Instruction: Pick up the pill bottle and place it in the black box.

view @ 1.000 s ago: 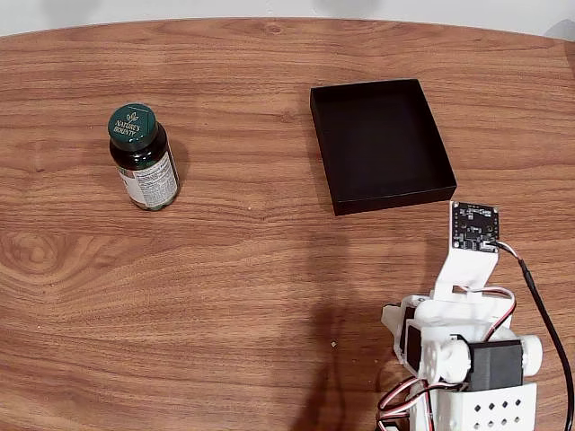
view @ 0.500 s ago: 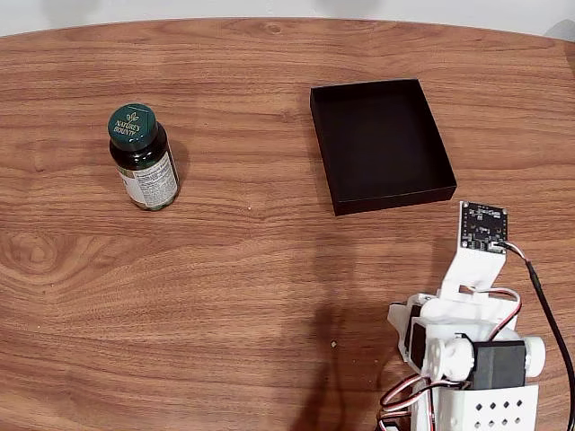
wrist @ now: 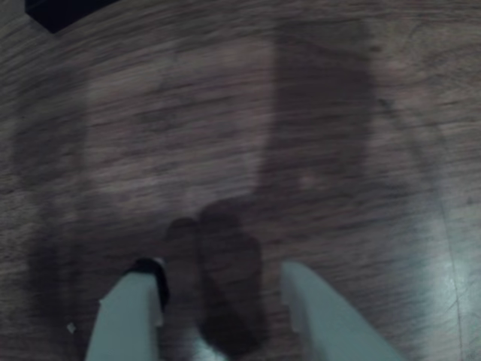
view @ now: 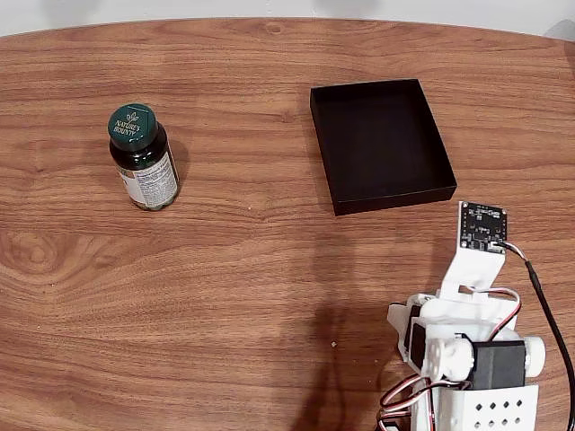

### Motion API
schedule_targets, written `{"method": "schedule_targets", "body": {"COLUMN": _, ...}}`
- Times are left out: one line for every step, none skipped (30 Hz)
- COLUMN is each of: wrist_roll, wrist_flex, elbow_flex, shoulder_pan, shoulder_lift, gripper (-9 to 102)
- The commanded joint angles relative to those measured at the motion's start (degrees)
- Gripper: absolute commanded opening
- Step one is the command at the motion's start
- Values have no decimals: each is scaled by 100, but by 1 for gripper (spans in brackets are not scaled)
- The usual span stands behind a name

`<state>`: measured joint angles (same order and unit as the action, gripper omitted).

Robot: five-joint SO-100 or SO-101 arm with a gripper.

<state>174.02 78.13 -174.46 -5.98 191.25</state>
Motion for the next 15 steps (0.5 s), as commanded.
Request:
{"method": "schedule_targets", "body": {"wrist_roll": 413, "wrist_flex": 861, "elbow_flex": 88, "shoulder_pan": 35, "shoulder_lift": 0, "gripper": 18}}
{"method": "schedule_targets", "body": {"wrist_roll": 387, "wrist_flex": 861, "elbow_flex": 88, "shoulder_pan": 44, "shoulder_lift": 0, "gripper": 18}}
{"method": "schedule_targets", "body": {"wrist_roll": 413, "wrist_flex": 861, "elbow_flex": 88, "shoulder_pan": 105, "shoulder_lift": 0, "gripper": 18}}
{"method": "schedule_targets", "body": {"wrist_roll": 422, "wrist_flex": 835, "elbow_flex": 88, "shoulder_pan": 167, "shoulder_lift": 0, "gripper": 18}}
{"method": "schedule_targets", "body": {"wrist_roll": 413, "wrist_flex": 765, "elbow_flex": 88, "shoulder_pan": 185, "shoulder_lift": 0, "gripper": 18}}
{"method": "schedule_targets", "body": {"wrist_roll": 378, "wrist_flex": 606, "elbow_flex": 88, "shoulder_pan": 193, "shoulder_lift": 0, "gripper": 19}}
{"method": "schedule_targets", "body": {"wrist_roll": 378, "wrist_flex": 378, "elbow_flex": 88, "shoulder_pan": 202, "shoulder_lift": -18, "gripper": 20}}
{"method": "schedule_targets", "body": {"wrist_roll": 431, "wrist_flex": 97, "elbow_flex": 88, "shoulder_pan": 237, "shoulder_lift": -62, "gripper": 20}}
{"method": "schedule_targets", "body": {"wrist_roll": 483, "wrist_flex": -220, "elbow_flex": 88, "shoulder_pan": 290, "shoulder_lift": -123, "gripper": 20}}
{"method": "schedule_targets", "body": {"wrist_roll": 545, "wrist_flex": -580, "elbow_flex": 88, "shoulder_pan": 325, "shoulder_lift": -211, "gripper": 20}}
{"method": "schedule_targets", "body": {"wrist_roll": 589, "wrist_flex": -967, "elbow_flex": 88, "shoulder_pan": 360, "shoulder_lift": -299, "gripper": 21}}
{"method": "schedule_targets", "body": {"wrist_roll": 633, "wrist_flex": -1371, "elbow_flex": 88, "shoulder_pan": 404, "shoulder_lift": -413, "gripper": 22}}
{"method": "schedule_targets", "body": {"wrist_roll": 668, "wrist_flex": -1758, "elbow_flex": 88, "shoulder_pan": 466, "shoulder_lift": -536, "gripper": 23}}
{"method": "schedule_targets", "body": {"wrist_roll": 686, "wrist_flex": -2109, "elbow_flex": 88, "shoulder_pan": 527, "shoulder_lift": -668, "gripper": 23}}
{"method": "schedule_targets", "body": {"wrist_roll": 686, "wrist_flex": -2470, "elbow_flex": 88, "shoulder_pan": 598, "shoulder_lift": -791, "gripper": 24}}
